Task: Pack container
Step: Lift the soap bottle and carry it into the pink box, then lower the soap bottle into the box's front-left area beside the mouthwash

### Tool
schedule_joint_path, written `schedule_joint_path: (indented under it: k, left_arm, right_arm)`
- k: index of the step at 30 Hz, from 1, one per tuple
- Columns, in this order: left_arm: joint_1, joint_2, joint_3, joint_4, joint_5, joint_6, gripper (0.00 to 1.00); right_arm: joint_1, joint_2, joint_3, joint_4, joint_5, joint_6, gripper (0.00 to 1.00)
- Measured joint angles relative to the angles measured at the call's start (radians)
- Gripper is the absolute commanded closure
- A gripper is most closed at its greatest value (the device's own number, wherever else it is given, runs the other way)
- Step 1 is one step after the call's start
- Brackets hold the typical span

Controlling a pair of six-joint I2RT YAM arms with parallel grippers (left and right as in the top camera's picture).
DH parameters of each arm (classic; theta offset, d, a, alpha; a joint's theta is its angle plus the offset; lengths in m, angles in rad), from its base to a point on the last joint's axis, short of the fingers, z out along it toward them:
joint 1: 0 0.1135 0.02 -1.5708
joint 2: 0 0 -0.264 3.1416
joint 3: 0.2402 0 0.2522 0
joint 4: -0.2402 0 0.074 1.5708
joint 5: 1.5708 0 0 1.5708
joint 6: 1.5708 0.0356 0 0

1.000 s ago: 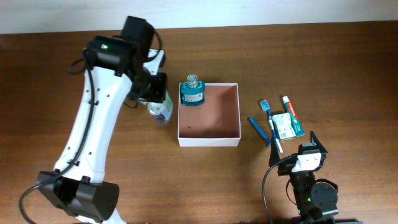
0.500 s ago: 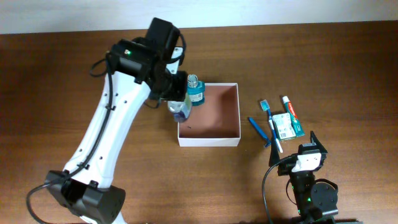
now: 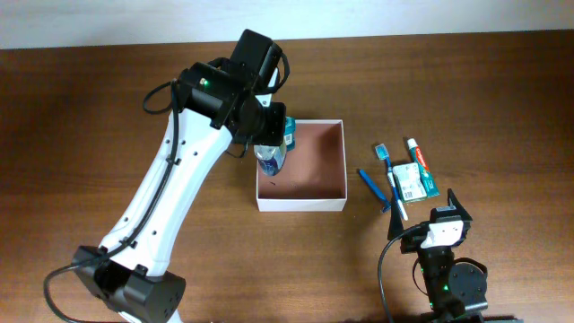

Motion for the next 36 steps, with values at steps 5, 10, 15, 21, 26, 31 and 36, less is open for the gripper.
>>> schedule_joint_path:
  k: [5, 10, 15, 21, 26, 31, 36]
  left_arm:
    - [0.000, 0.003, 0.000, 0.000, -0.023, -0.014, 0.71]
    - [0.000, 0.034, 0.002, 0.000, -0.029, -0.028, 0.71]
    - [0.000, 0.075, 0.002, 0.000, -0.030, -0.032, 0.71]
    - [0.000, 0.079, 0.002, 0.001, -0.048, -0.045, 0.72]
    - [0.000, 0.082, 0.002, 0.001, -0.064, -0.054, 0.72]
    - [0.000, 0.082, 0.000, 0.020, -0.070, -0.078, 0.71]
    - [0.000, 0.082, -0.005, 0.028, -0.070, -0.098, 0.72]
  right_arm:
    - [0.000, 0.000, 0.000, 0.000, 0.000, 0.000, 0.02]
    - [0.000, 0.000, 0.000, 0.000, 0.000, 0.000, 0.02]
    - [0.000, 0.000, 0.000, 0.000, 0.000, 0.000, 0.02]
    - [0.000, 0.000, 0.000, 0.000, 0.000, 0.000, 0.02]
    - [0.000, 0.000, 0.000, 0.000, 0.000, 0.000, 0.02]
    - [0.000, 0.000, 0.000, 0.000, 0.000, 0.000, 0.02]
    - [0.000, 0.000, 0.000, 0.000, 0.000, 0.000, 0.02]
